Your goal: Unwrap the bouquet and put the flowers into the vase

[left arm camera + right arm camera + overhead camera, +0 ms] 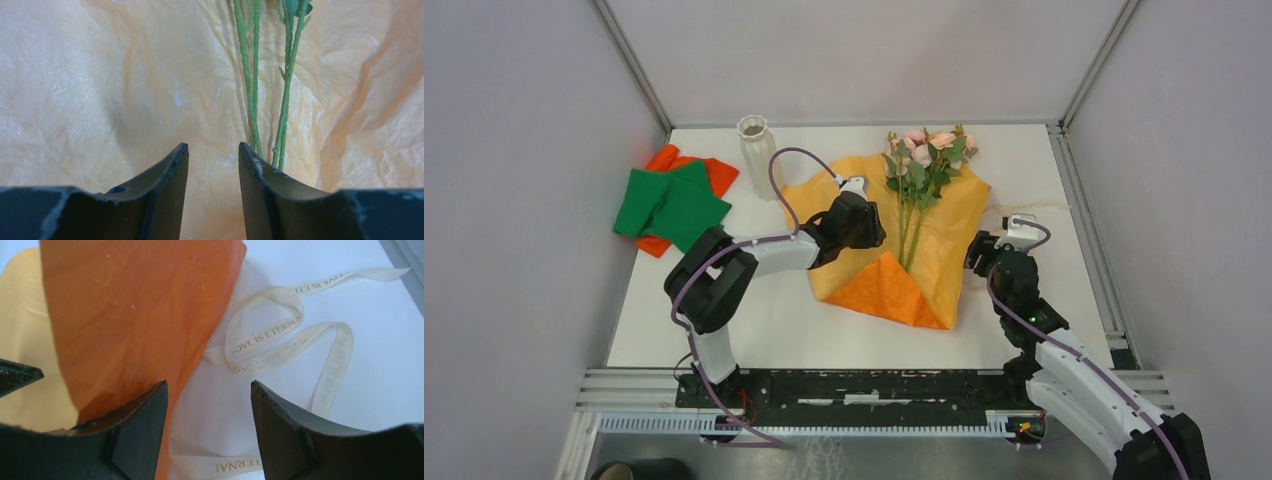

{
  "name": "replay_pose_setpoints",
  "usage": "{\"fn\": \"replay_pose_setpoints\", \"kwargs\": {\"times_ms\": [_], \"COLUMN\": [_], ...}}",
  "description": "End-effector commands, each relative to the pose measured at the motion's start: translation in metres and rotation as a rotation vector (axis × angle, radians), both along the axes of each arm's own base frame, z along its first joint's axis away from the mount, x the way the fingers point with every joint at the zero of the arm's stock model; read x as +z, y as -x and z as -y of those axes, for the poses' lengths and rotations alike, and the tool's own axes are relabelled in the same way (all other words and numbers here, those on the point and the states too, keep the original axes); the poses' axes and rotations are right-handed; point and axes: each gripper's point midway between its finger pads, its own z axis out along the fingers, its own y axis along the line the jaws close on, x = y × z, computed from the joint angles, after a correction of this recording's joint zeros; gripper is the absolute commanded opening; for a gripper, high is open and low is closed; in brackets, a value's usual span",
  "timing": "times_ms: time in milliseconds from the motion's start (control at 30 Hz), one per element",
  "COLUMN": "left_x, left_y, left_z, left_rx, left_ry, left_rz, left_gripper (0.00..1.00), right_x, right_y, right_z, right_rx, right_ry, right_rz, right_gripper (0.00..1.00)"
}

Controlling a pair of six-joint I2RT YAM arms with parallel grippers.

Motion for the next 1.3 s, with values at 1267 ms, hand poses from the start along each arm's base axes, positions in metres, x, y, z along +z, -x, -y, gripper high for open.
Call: {"fn": "replay_pose_setpoints", "kwargs": {"times_ms": [1267], "left_x": [0.051], "left_y": [0.003], "left_z": [-0.006], "left_rx": [0.03], "left_ry": [0.072], "left_rz": [0.085], "left_gripper": [0.5], "right_x": [0.027], "right_y": [0.029], "right_z": [0.008], "right_rx": [0.041], "right_ry": [0.053], "right_rz": [0.005], "right_gripper": [0.97]}}
